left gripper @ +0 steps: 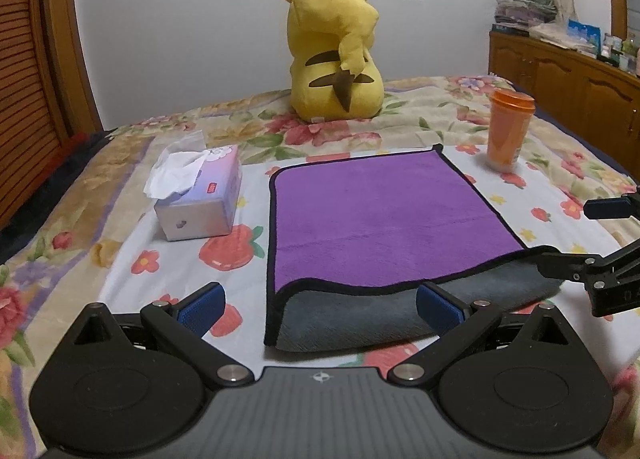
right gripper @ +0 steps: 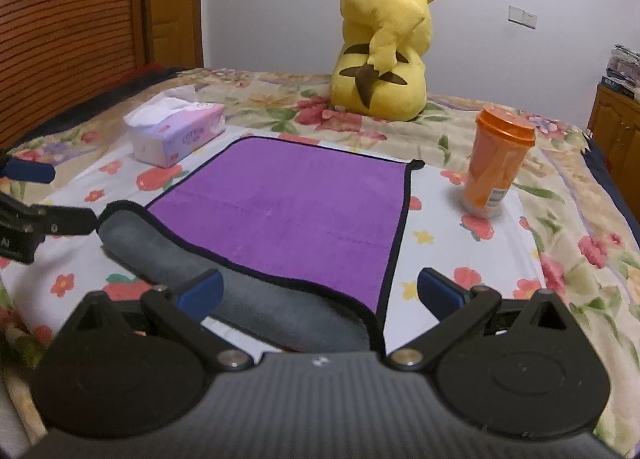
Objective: Fold towel
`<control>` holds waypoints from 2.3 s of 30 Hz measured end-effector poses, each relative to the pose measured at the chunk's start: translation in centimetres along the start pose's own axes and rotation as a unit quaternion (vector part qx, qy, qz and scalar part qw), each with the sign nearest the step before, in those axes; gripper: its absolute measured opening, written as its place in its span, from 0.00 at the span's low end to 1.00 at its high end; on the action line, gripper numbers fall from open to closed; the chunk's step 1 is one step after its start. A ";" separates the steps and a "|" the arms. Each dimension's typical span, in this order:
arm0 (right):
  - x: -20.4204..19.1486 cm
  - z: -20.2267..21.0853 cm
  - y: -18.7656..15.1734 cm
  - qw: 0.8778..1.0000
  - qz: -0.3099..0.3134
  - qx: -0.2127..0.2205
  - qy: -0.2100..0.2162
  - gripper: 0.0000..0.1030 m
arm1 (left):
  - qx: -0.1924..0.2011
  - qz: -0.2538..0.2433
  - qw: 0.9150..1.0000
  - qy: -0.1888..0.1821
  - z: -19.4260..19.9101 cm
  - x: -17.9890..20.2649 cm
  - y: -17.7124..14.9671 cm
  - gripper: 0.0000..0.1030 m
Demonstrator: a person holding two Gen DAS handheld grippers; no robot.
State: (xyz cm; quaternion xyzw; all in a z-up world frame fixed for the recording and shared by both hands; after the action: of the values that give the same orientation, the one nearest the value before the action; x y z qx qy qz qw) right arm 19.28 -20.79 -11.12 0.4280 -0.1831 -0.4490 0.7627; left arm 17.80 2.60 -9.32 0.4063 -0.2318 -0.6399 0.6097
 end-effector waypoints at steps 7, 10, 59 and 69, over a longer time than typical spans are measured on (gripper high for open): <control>0.8 -1.2 0.0 1.000 -0.008 -0.009 0.002 1.00 | -0.017 0.009 1.000 0.000 -2.1 -1.0 0.0 0.95; 1.2 -1.7 0.0 1.000 -0.012 -0.015 0.003 1.00 | -0.022 0.014 1.000 -0.004 -2.9 -1.3 0.2 0.93; 4.4 -4.1 -1.9 0.989 -0.095 -0.101 0.043 0.34 | -0.109 0.007 0.993 -0.044 -7.9 -0.8 -1.7 0.19; 4.4 -4.3 -1.9 0.990 -0.085 -0.101 0.044 0.05 | -0.101 0.007 0.993 -0.053 -7.6 -0.7 -1.6 0.09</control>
State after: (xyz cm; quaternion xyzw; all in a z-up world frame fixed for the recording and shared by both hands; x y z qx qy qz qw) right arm 23.47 -22.87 -15.60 0.3824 -0.0658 -0.5092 0.7682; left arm 22.90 5.06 -14.65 0.3065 -0.2012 -0.6762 0.6390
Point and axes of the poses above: each gripper's, at about its wrist camera, not at the fingertips, and z roughly against the way its jaws point, x to its right, y to its top, the point moved 5 cm from there along -z, roughly the way its jaws point, and after that the axes turned 14 degrees about y, right-handed, at the moved point
